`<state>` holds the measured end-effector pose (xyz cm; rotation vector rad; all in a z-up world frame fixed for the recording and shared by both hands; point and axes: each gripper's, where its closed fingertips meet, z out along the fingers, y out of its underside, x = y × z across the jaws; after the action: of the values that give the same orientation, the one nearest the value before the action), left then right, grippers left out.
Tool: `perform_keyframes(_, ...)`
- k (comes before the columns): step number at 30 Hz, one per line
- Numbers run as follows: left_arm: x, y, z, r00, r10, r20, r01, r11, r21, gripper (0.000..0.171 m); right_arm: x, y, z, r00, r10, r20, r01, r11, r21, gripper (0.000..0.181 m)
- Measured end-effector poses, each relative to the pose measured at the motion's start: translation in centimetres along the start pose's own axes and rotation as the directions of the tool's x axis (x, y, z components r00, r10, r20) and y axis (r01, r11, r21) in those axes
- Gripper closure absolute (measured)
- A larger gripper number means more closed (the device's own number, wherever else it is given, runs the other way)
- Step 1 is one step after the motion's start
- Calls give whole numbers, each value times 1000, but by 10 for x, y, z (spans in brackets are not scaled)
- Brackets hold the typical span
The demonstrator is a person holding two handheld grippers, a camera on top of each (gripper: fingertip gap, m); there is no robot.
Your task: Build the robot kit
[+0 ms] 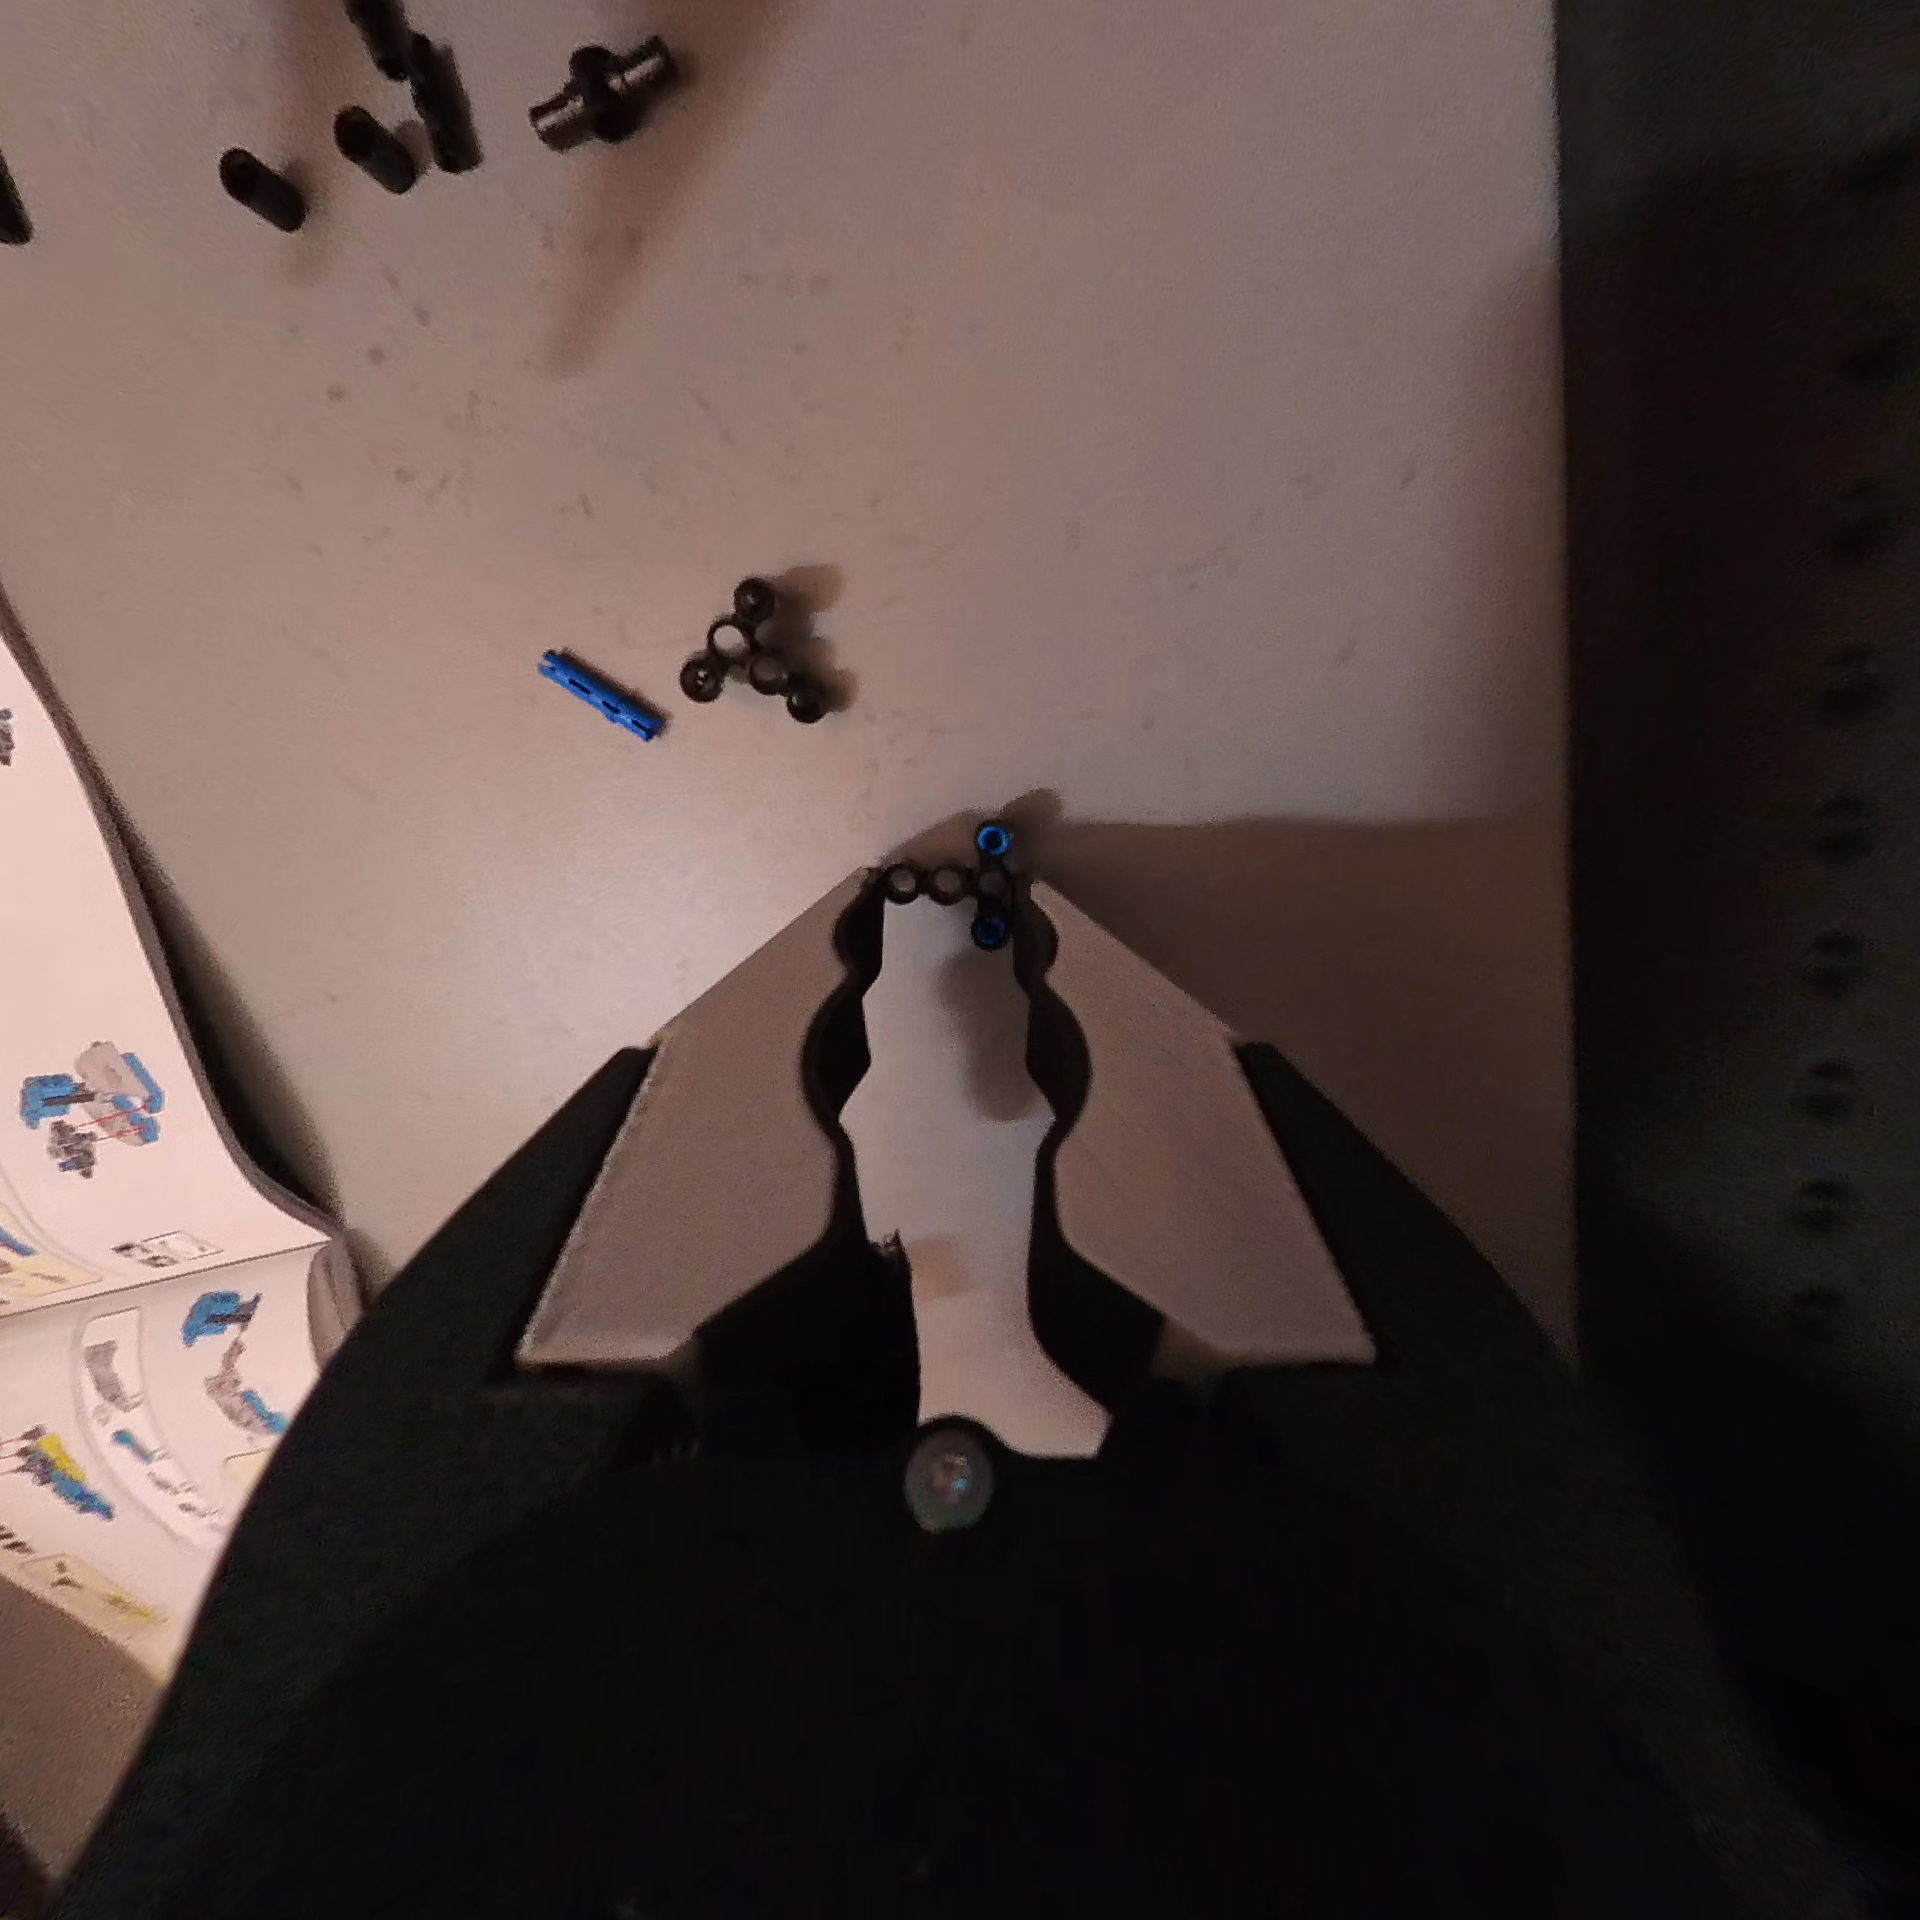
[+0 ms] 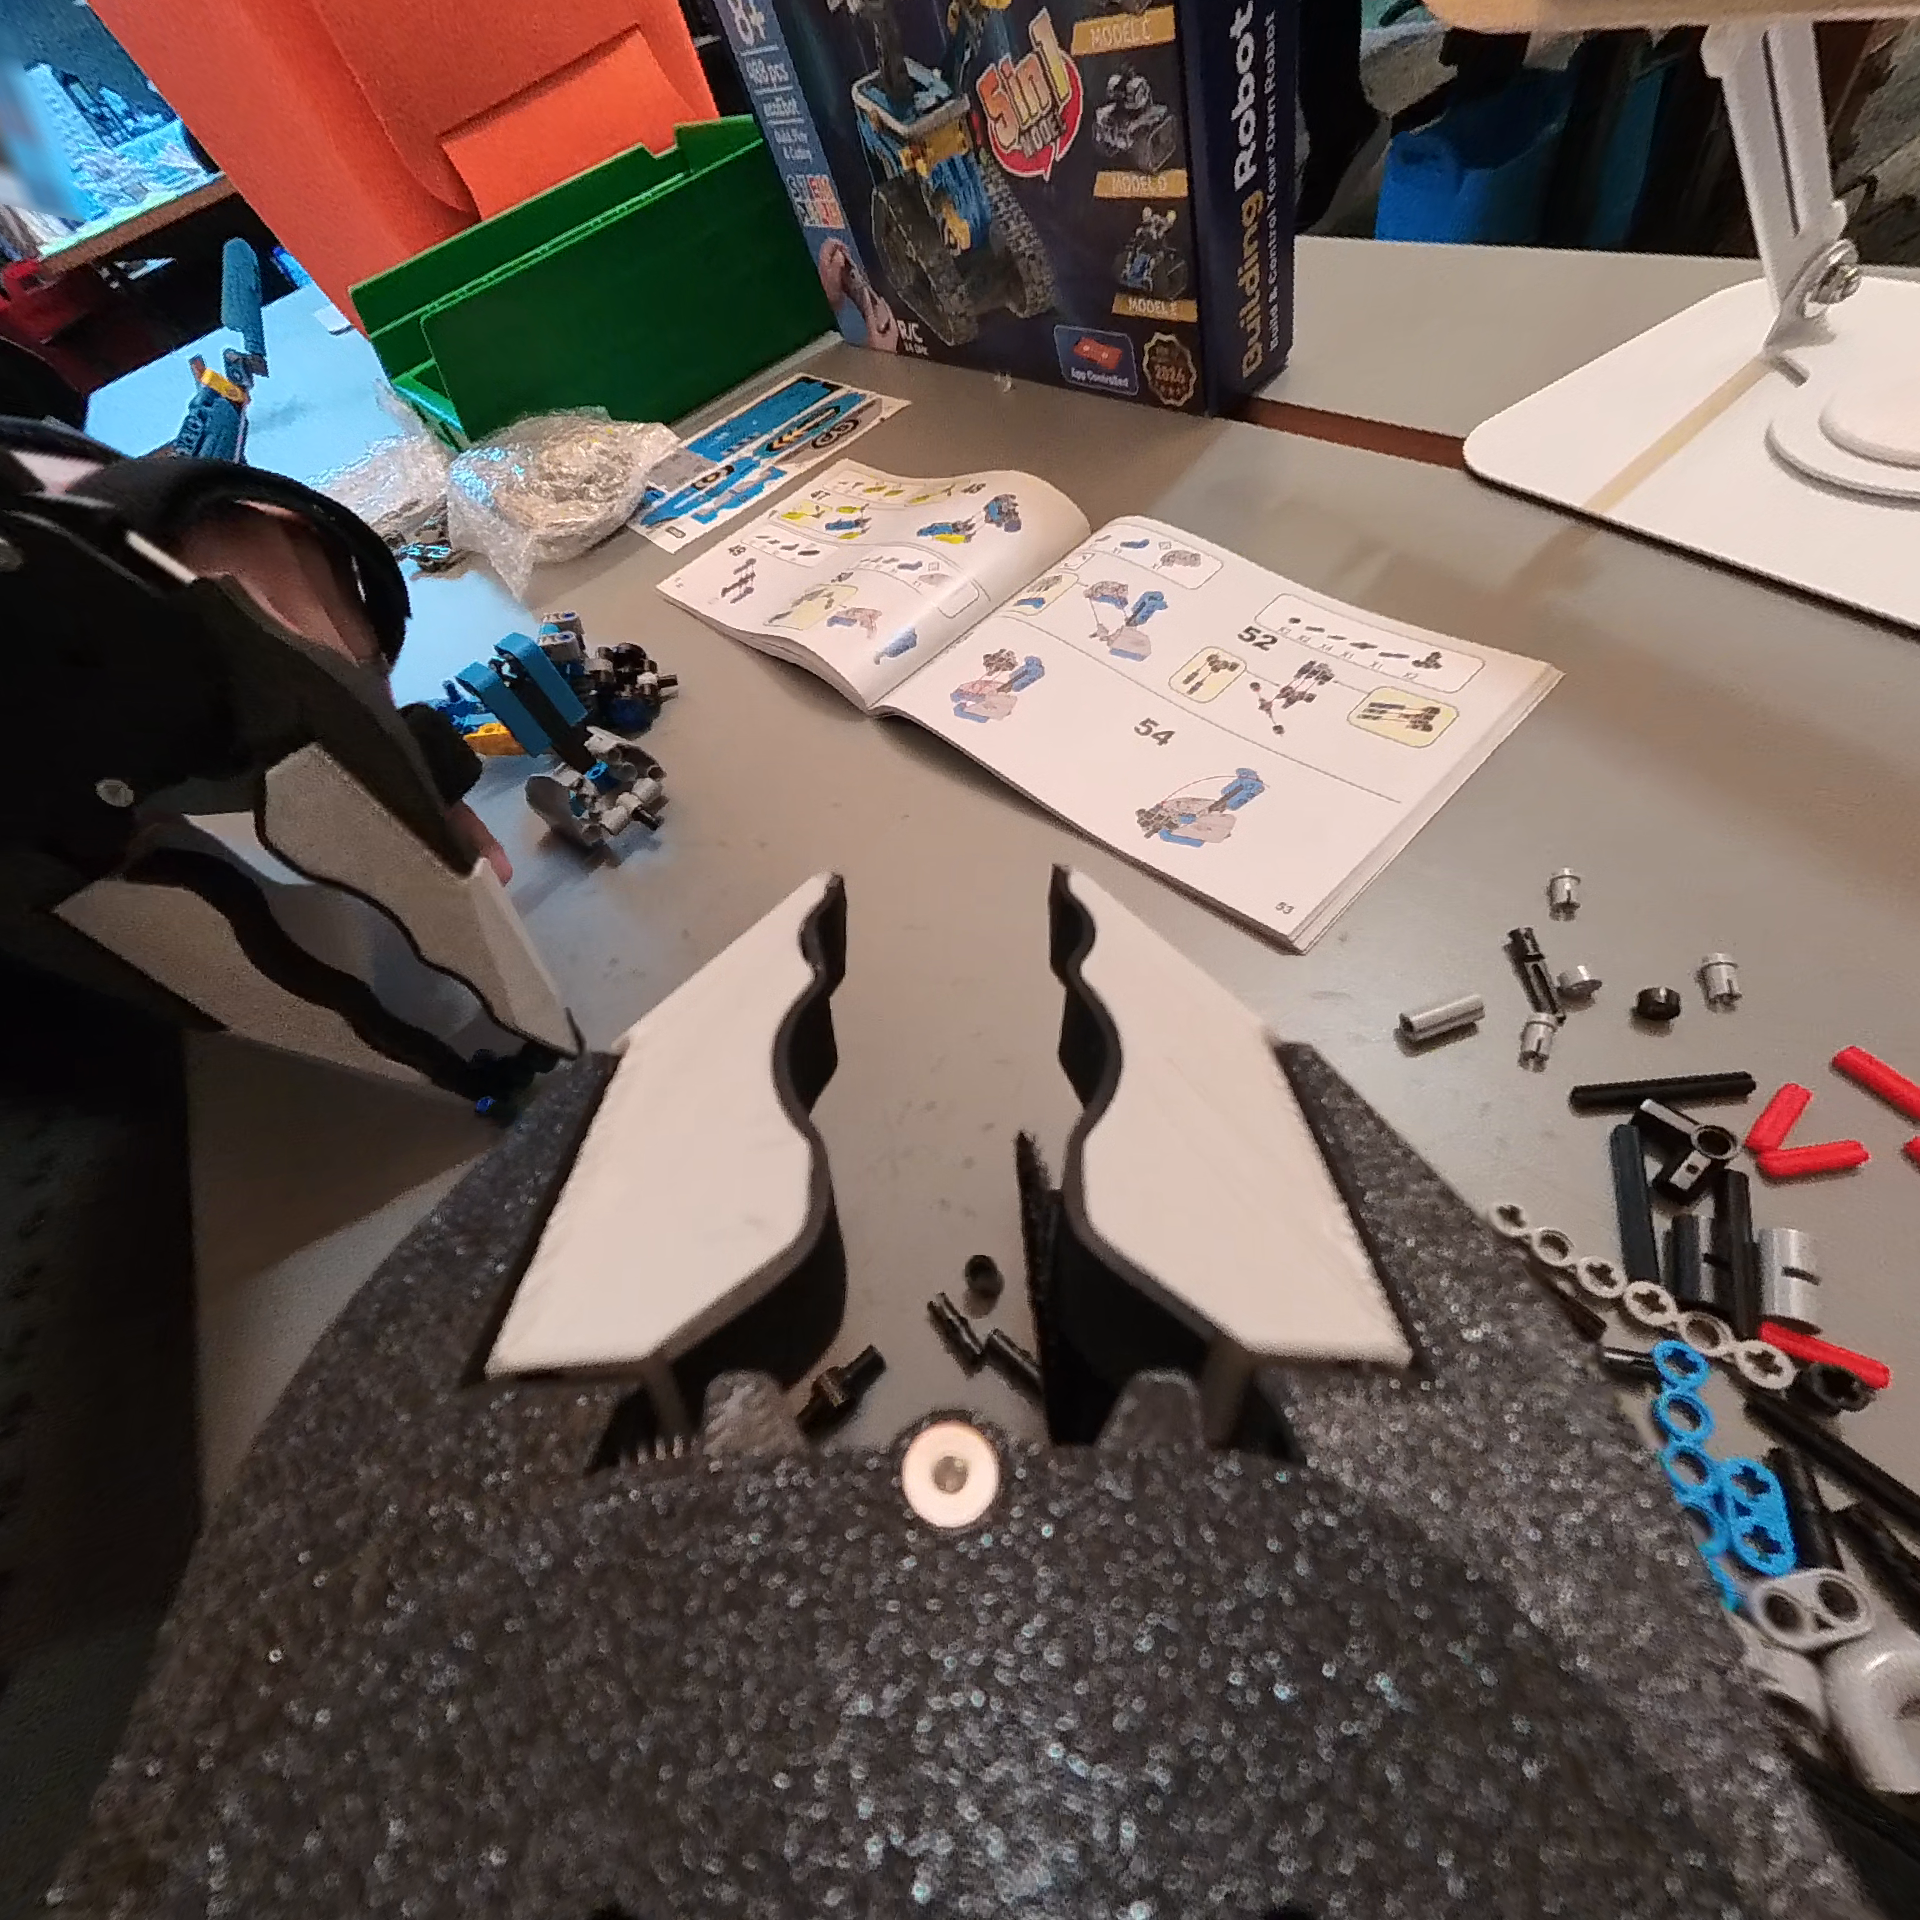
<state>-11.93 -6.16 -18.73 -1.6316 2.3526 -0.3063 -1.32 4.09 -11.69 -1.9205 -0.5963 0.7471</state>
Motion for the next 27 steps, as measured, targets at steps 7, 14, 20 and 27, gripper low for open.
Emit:
perform_keyframes(7,-5,1,-1,998,-60,22,59,998,17,137,0,3,2,1000,7,4,-7,1000,-9,143)
perform_keyframes(14,-12,-11,-24,973,-220,62,204,958,204,128,14,6,2,999,-2,-49,1,1000,-20,142)
perform_keyframes(20,-67,-12,-90,766,-633,114,426,632,647,129,40,12,7,989,10,-150,-18,999,-51,132)
perform_keyframes(27,-92,6,-148,631,-771,-88,333,167,928,133,65,4,20,959,-75,-274,49,994,-100,129)
